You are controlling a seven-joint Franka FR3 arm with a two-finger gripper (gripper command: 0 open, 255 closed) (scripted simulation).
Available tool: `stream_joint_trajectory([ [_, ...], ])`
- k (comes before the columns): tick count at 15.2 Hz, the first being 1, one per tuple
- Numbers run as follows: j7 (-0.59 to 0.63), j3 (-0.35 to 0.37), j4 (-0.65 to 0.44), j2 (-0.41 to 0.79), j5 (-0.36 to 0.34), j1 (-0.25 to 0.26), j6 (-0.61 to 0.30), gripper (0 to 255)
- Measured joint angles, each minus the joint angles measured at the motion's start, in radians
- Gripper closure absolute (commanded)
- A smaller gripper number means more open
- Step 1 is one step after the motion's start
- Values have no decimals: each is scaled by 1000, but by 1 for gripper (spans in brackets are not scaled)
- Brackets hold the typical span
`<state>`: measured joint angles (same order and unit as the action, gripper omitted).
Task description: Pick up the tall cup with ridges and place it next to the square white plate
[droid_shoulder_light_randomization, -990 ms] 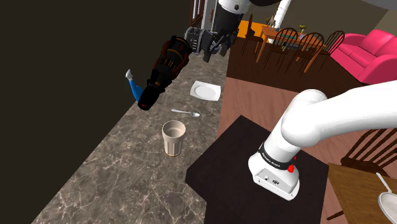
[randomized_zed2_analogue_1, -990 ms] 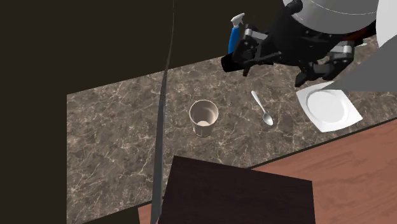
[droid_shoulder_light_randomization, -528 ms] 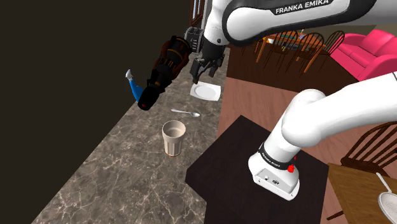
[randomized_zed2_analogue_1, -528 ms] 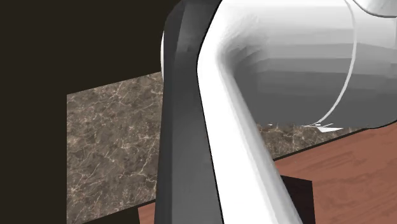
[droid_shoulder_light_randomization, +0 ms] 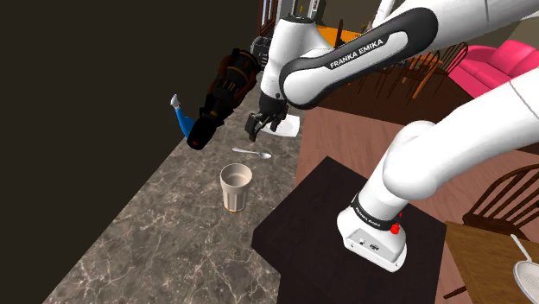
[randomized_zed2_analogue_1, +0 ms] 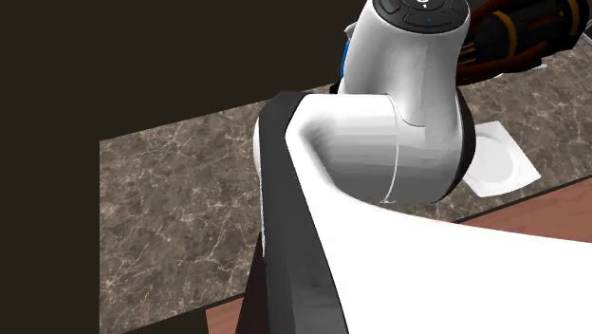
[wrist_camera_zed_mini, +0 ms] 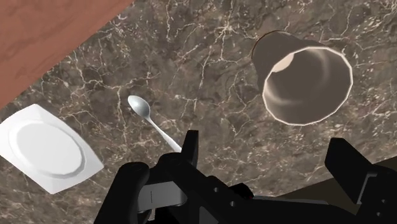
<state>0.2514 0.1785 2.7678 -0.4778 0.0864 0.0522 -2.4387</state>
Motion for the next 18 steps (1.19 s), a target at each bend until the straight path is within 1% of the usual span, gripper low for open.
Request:
stream_joint_trajectory([
  [2, 6, 8, 9, 70, 3, -1, -75, 0],
  [3, 9, 13, 23, 110, 4, -2, -126, 0],
  [6, 39, 37, 13, 246, -5, -6, -250, 0],
  [8, 69, 54, -1, 346, -27, -13, -331, 0],
  [10, 113, 68, -14, 444, -69, -21, -411, 0],
  [15, 172, 52, -30, 552, -151, -25, -499, 0],
  [18, 226, 17, -46, 618, -223, -6, -548, 0],
])
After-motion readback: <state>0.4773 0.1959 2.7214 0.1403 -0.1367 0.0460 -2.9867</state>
